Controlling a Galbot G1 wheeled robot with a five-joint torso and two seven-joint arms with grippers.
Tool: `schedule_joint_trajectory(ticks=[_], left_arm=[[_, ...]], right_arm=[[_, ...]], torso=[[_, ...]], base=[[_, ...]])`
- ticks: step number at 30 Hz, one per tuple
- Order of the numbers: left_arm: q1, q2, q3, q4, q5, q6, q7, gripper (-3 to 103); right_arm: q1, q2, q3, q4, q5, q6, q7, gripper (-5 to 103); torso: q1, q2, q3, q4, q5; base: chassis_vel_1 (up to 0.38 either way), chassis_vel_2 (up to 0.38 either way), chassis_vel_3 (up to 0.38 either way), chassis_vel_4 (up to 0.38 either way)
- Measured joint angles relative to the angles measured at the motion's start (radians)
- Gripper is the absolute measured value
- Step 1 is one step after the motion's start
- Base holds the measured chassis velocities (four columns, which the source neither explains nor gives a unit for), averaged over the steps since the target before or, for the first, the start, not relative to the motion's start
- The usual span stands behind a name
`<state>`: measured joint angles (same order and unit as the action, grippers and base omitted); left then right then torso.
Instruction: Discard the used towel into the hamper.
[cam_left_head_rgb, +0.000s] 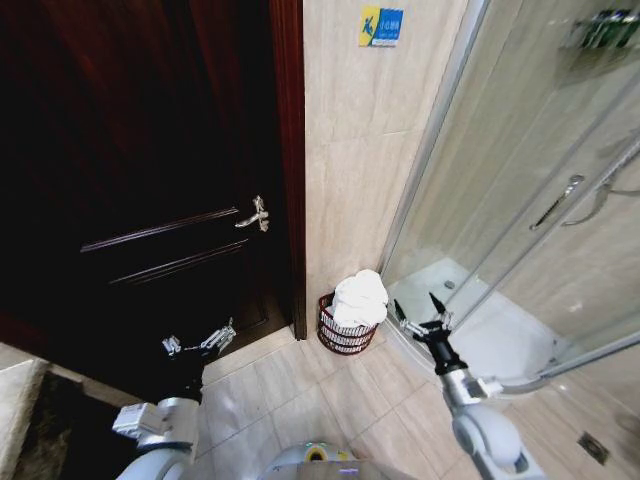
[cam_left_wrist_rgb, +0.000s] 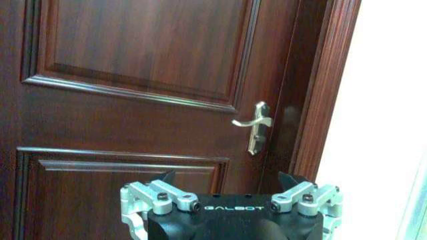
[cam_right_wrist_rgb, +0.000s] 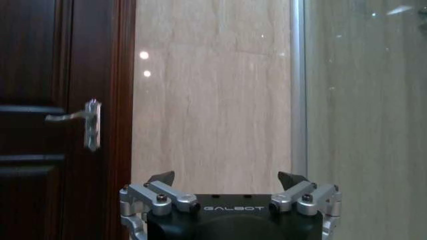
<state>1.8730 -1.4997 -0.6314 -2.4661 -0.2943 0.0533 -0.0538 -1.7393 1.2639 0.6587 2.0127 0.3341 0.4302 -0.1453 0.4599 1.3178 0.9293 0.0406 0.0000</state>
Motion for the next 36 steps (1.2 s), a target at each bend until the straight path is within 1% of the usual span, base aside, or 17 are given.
schedule_joint_trajectory(ticks=[3, 4, 7, 9, 12, 14, 15, 16, 18, 20, 21, 23, 28, 31, 32, 35, 36], left_arm=[[0.000, 0.000, 0.000, 0.000, 0.000, 0.000, 0.000, 100], [0.000, 0.000, 0.000, 0.000, 0.000, 0.000, 0.000, 100], [0.000, 0.000, 0.000, 0.000, 0.000, 0.000, 0.000, 100], [0.000, 0.000, 0.000, 0.000, 0.000, 0.000, 0.000, 100], [0.000, 0.000, 0.000, 0.000, 0.000, 0.000, 0.000, 100], [0.000, 0.000, 0.000, 0.000, 0.000, 0.000, 0.000, 100], [0.000, 0.000, 0.000, 0.000, 0.000, 0.000, 0.000, 100], [0.000, 0.000, 0.000, 0.000, 0.000, 0.000, 0.000, 100], [0.000, 0.000, 0.000, 0.000, 0.000, 0.000, 0.000, 100], [0.000, 0.000, 0.000, 0.000, 0.000, 0.000, 0.000, 100], [0.000, 0.000, 0.000, 0.000, 0.000, 0.000, 0.000, 100], [0.000, 0.000, 0.000, 0.000, 0.000, 0.000, 0.000, 100], [0.000, 0.000, 0.000, 0.000, 0.000, 0.000, 0.000, 100], [0.000, 0.000, 0.000, 0.000, 0.000, 0.000, 0.000, 100], [0.000, 0.000, 0.000, 0.000, 0.000, 0.000, 0.000, 100], [0.000, 0.000, 0.000, 0.000, 0.000, 0.000, 0.000, 100], [0.000, 0.000, 0.000, 0.000, 0.000, 0.000, 0.000, 100]], right_arm=[[-0.056, 0.090, 0.045, -0.018, -0.023, 0.050, -0.029, 100], [-0.056, 0.090, 0.045, -0.018, -0.023, 0.050, -0.029, 100], [-0.078, 0.170, 0.086, -0.018, -0.003, 0.063, -0.031, 100], [-0.069, 0.187, 0.098, -0.018, 0.007, 0.063, -0.027, 100], [-0.067, 0.173, 0.132, 0.000, 0.015, 0.042, -0.012, 100], [-0.079, 0.099, 0.189, 0.033, 0.020, 0.016, 0.016, 100], [-0.083, 0.041, 0.234, 0.059, 0.035, -0.002, 0.041, 100], [-0.083, 0.041, 0.234, 0.059, 0.035, -0.002, 0.041, 100], [-0.085, -0.051, 0.317, 0.127, 0.098, -0.073, 0.074, 100], [-0.086, -0.078, 0.342, 0.148, 0.118, -0.094, 0.081, 100], [-0.091, -0.114, 0.374, 0.174, 0.139, -0.119, 0.084, 100], [-0.105, -0.167, 0.410, 0.224, 0.163, -0.153, 0.084, 100], [-0.095, -0.172, 0.368, 0.268, 0.180, -0.172, 0.075, 100], [-0.070, -0.105, 0.274, 0.259, 0.175, -0.172, 0.061, 100], [-0.070, -0.105, 0.274, 0.259, 0.175, -0.172, 0.061, 100], [-0.048, -0.014, 0.200, 0.235, 0.178, -0.165, 0.043, 100], [-0.048, -0.014, 0.200, 0.235, 0.178, -0.165, 0.043, 100]], torso=[[0.000, 0.000, 0.000, 0.0000, -0.0001], [0.000, 0.000, 0.000, 0.0000, -0.0001], [0.000, 0.000, 0.000, -0.0001, -0.0001], [0.000, 0.000, 0.000, 0.0000, 0.0003], [0.000, 0.000, 0.000, 0.0002, 0.0004], [0.000, 0.000, 0.000, 0.0001, 0.0000], [0.000, 0.000, 0.000, 0.0003, -0.0001], [0.000, 0.000, 0.000, 0.0003, -0.0001], [0.000, 0.000, 0.000, 0.0004, 0.0000], [0.000, 0.000, 0.000, 0.0003, 0.0000], [0.000, 0.000, 0.000, 0.0003, 0.0006], [0.000, 0.000, 0.000, 0.0002, -0.0005], [0.000, 0.000, 0.000, 0.0003, 0.0000], [0.000, 0.000, 0.000, 0.0002, 0.0001], [0.000, 0.000, 0.000, 0.0002, 0.0001], [0.000, 0.000, 0.000, 0.0001, 0.0001], [0.000, 0.000, 0.000, 0.0001, 0.0001]], base=[[0.000, 0.000, 0.000, 0.000], [0.000, 0.000, 0.000, 0.000], [0.000, 0.000, 0.000, 0.000], [0.000, 0.000, 0.000, 0.000], [0.000, 0.000, 0.000, 0.000], [0.000, 0.000, 0.000, 0.000], [0.000, 0.000, 0.000, 0.000], [0.000, 0.000, 0.000, 0.000], [0.000, 0.000, 0.000, 0.000], [0.000, 0.000, 0.000, 0.000], [0.000, 0.000, 0.000, 0.000], [0.000, 0.000, 0.000, 0.000], [0.000, 0.000, 0.000, 0.000], [0.000, 0.000, 0.000, 0.000], [0.000, 0.000, 0.000, 0.000], [0.000, 0.000, 0.000, 0.000], [0.000, 0.000, 0.000, 0.000]])
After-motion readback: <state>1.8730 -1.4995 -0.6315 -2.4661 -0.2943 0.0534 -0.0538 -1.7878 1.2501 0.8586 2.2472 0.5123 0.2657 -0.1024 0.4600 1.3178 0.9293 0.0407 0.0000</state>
